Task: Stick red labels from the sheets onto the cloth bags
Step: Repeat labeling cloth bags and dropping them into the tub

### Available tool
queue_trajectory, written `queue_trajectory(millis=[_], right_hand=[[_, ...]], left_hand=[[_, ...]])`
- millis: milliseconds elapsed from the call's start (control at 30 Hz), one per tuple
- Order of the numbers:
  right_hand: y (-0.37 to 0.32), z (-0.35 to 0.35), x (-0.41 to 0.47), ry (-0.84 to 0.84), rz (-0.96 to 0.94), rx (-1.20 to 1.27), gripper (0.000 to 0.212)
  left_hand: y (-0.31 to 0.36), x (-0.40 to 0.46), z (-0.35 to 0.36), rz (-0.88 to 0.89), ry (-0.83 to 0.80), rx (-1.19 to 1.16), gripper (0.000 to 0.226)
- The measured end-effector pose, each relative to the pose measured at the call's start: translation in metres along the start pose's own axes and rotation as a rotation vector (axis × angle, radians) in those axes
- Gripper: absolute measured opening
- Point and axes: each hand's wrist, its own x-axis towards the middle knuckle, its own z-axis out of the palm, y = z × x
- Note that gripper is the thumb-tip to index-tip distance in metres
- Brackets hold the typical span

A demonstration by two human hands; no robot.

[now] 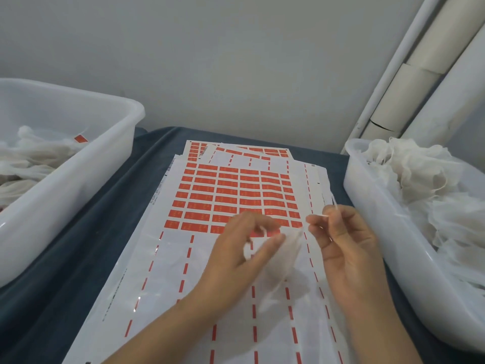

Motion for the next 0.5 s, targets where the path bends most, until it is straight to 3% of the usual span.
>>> queue_trajectory(millis=[67, 133, 200, 367, 500], right_hand=[[-0.002, 0.003, -0.003, -0.069, -0.014, -0.053, 0.031], [-0.001, 0.006, -0.006, -0.128, -0.014, -0.132, 0.025], [0.0, 0.012, -0.01, -0.211, -0.012, -0.219, 0.017], [0.005, 0.024, -0.017, -0.424, 0.086, -0.268, 0.009], [0.012, 0.023, -0.014, -0.31, 0.165, -0.25, 0.008]], left_hand=[[-0.002, 0.002, -0.002, -0.047, -0.025, -0.192, 0.04], [0.002, 0.0, -0.001, -0.223, -0.275, -0.351, 0.05], [0.001, 0.001, 0.004, -0.382, -0.39, -0.401, 0.054], [-0.006, 0.016, -0.014, -0.547, -0.169, -0.807, 0.034], [-0.01, 0.02, -0.032, -0.635, -0.014, -1.26, 0.041]])
